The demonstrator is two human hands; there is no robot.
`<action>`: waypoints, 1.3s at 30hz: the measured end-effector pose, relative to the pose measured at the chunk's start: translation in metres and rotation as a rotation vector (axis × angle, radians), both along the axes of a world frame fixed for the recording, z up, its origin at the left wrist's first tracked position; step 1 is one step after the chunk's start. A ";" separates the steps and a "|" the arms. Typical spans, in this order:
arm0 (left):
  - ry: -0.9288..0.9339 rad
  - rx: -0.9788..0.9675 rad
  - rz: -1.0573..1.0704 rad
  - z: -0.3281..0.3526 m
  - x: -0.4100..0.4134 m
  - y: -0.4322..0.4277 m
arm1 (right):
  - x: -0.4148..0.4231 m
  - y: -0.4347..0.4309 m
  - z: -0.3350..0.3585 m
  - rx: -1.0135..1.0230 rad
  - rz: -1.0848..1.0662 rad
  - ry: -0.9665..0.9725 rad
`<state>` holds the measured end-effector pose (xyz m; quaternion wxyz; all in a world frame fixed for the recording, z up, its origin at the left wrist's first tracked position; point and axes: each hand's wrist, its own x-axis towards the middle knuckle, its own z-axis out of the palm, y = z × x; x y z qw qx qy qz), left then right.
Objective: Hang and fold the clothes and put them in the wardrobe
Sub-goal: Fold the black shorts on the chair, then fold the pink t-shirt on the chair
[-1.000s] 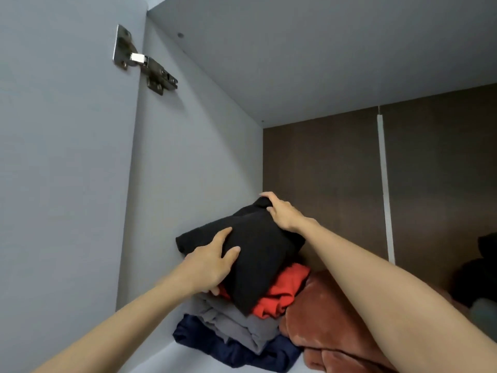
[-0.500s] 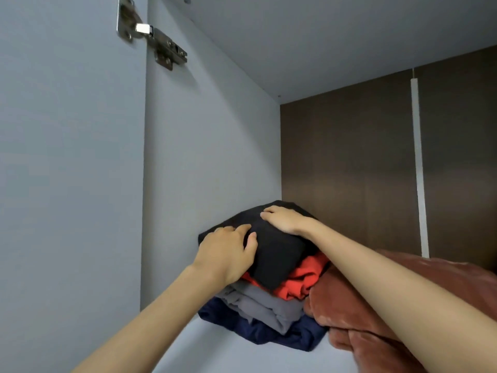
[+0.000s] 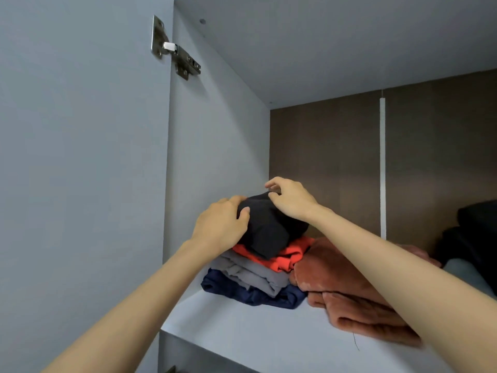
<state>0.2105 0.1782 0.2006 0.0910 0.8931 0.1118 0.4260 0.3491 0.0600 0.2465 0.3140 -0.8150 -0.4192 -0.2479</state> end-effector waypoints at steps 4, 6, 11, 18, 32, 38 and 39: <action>-0.069 -0.026 -0.127 -0.005 -0.031 -0.017 | -0.046 -0.035 -0.013 0.059 -0.033 -0.001; -0.110 -0.044 -0.203 -0.014 -0.051 -0.027 | -0.071 -0.056 -0.026 0.108 -0.061 0.034; -0.159 -0.120 -0.402 -0.039 -0.111 -0.057 | -0.151 -0.112 -0.062 0.227 -0.159 0.091; -0.119 -0.085 -0.595 -0.064 -0.188 -0.115 | -0.270 -0.192 -0.099 0.243 -0.279 0.155; 0.068 -0.204 -0.769 -0.154 -0.347 -0.238 | -0.482 -0.326 -0.198 0.296 -0.458 0.289; 0.186 -0.208 -0.788 -0.197 -0.419 -0.277 | -0.576 -0.369 -0.234 0.296 -0.518 0.381; 0.203 -0.203 -0.806 -0.202 -0.429 -0.282 | -0.591 -0.376 -0.236 0.299 -0.530 0.389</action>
